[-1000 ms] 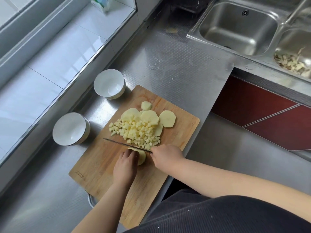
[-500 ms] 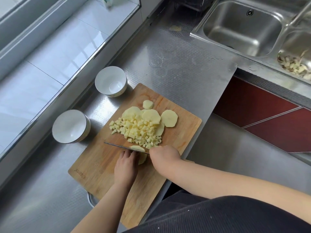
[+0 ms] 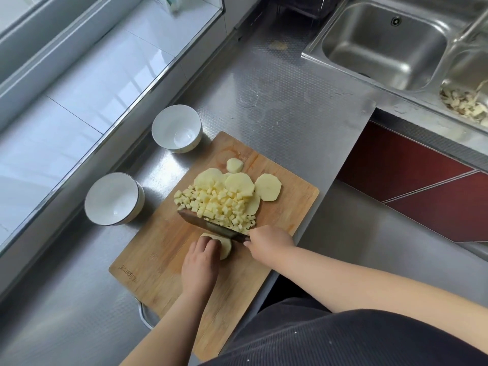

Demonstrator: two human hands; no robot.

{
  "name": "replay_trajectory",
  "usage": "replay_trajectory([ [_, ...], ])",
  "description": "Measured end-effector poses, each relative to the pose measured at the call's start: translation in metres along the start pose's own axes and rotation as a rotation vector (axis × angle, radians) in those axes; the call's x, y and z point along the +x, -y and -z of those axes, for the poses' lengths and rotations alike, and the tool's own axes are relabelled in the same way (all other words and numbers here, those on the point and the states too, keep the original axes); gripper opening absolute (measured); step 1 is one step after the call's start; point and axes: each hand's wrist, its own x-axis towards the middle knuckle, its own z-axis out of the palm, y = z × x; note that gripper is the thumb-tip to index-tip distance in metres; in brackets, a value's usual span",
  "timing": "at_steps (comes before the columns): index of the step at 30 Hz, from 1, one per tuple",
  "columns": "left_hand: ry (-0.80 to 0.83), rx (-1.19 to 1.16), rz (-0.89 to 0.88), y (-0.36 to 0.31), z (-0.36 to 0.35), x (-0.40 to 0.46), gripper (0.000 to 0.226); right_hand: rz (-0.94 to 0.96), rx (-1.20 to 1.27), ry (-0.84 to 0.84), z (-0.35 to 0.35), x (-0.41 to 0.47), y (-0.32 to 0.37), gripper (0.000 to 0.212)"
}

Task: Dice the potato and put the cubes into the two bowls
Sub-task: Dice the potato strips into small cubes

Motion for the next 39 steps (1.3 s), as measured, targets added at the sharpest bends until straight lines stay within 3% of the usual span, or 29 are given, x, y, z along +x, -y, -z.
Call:
replay_trajectory([
  [10,-0.009,-0.019,0.061,-0.001,-0.005,-0.005,0.027,0.161,-0.122,-0.09,0.003,-0.026,0.011,0.023],
  [26,-0.051,-0.058,0.044,0.002,-0.007,-0.006,0.039,0.039,-0.205,-0.005,0.002,-0.026,0.027,0.026],
  [39,-0.076,-0.077,0.033,0.001,0.0,0.001,0.03,0.011,-0.187,0.012,-0.004,-0.01,0.028,0.028],
])
